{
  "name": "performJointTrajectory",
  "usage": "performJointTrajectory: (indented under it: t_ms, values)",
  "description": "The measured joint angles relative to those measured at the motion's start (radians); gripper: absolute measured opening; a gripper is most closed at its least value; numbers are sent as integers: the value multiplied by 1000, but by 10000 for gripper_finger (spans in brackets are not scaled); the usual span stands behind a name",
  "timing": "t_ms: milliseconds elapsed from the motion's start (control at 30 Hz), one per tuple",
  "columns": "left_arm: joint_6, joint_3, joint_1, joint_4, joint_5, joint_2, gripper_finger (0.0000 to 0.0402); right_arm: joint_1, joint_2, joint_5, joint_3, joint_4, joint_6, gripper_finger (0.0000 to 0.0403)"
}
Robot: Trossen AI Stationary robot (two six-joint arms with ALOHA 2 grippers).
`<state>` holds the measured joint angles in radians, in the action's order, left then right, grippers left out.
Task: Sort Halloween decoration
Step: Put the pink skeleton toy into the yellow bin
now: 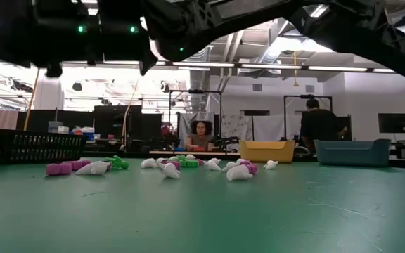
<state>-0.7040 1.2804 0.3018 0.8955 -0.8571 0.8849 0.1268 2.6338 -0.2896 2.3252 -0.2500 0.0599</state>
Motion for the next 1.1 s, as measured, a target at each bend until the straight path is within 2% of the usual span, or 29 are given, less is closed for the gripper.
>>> performJointTrajectory:
  t_ms: [300, 467, 667, 1100]
  values:
    - [0, 0, 0, 1, -13, 1, 199, -11, 5, -1, 7, 24, -7, 7]
    - [0, 0, 0, 3, -13, 1, 199, -6, 26, -104, 11, -90, 22, 7]
    - [0, 0, 0, 4, -16, 1, 199, -3, 76, -103, 13, -153, -64, 7]
    - [3, -1, 0, 5, -19, 1, 199, -6, 88, -78, 29, -151, -3, 7]
